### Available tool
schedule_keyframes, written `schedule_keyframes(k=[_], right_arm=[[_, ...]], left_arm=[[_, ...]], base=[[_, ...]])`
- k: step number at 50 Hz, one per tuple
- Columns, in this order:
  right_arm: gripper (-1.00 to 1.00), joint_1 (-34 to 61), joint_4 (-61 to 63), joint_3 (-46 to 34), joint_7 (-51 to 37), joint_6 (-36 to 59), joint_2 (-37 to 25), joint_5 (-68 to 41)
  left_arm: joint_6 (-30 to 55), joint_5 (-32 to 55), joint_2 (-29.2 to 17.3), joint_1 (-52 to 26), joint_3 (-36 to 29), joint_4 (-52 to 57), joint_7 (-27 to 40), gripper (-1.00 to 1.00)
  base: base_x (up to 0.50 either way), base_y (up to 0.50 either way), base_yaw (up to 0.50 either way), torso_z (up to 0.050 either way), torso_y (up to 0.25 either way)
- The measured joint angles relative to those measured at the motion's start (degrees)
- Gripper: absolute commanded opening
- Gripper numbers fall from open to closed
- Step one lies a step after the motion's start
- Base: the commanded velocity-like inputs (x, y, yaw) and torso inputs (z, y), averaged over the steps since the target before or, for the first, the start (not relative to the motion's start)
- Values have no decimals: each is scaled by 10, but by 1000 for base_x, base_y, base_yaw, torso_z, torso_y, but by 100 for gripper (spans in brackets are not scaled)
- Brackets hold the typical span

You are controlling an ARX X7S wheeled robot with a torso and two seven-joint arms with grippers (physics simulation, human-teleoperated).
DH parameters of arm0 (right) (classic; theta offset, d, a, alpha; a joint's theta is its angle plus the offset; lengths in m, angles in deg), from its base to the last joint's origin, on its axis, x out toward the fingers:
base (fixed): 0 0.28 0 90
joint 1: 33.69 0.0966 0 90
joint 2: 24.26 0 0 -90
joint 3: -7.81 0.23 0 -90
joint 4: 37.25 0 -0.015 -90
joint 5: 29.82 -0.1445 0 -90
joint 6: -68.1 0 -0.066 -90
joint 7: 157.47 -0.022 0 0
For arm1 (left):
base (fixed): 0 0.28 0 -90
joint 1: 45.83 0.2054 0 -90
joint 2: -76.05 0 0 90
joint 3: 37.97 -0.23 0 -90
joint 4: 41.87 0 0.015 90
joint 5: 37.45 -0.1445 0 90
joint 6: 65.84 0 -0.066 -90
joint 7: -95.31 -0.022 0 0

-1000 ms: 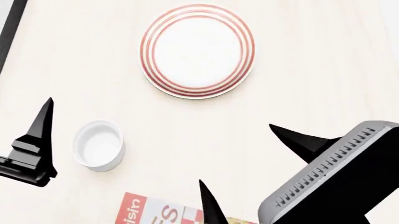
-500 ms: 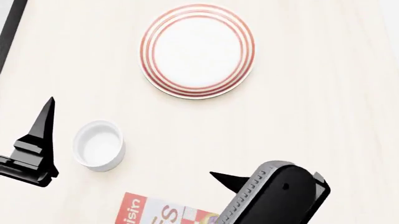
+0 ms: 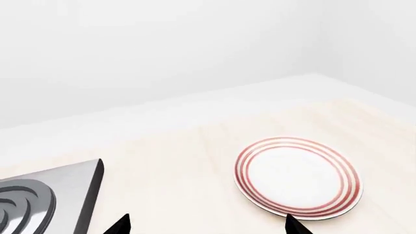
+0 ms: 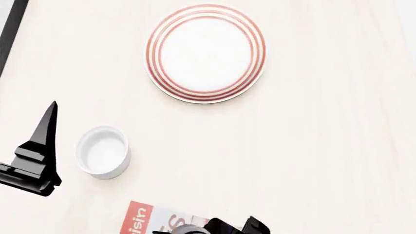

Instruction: Pick the akita bowl on the cookies box and place it on the plate.

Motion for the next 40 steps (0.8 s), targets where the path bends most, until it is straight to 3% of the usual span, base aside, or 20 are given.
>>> schedule_keyframes(k=[21, 40], right_arm=[[100, -22, -2, -93, -115, 8, 100, -59], [100, -31, -29, -187, -181, -4, 119, -102]], left_arm=[[0, 3, -3, 0, -3, 5, 4, 100], [-5, 3, -5, 4, -5, 4, 6, 100]], base=[[0, 0, 0, 0, 0], [0, 0, 0, 0, 0]])
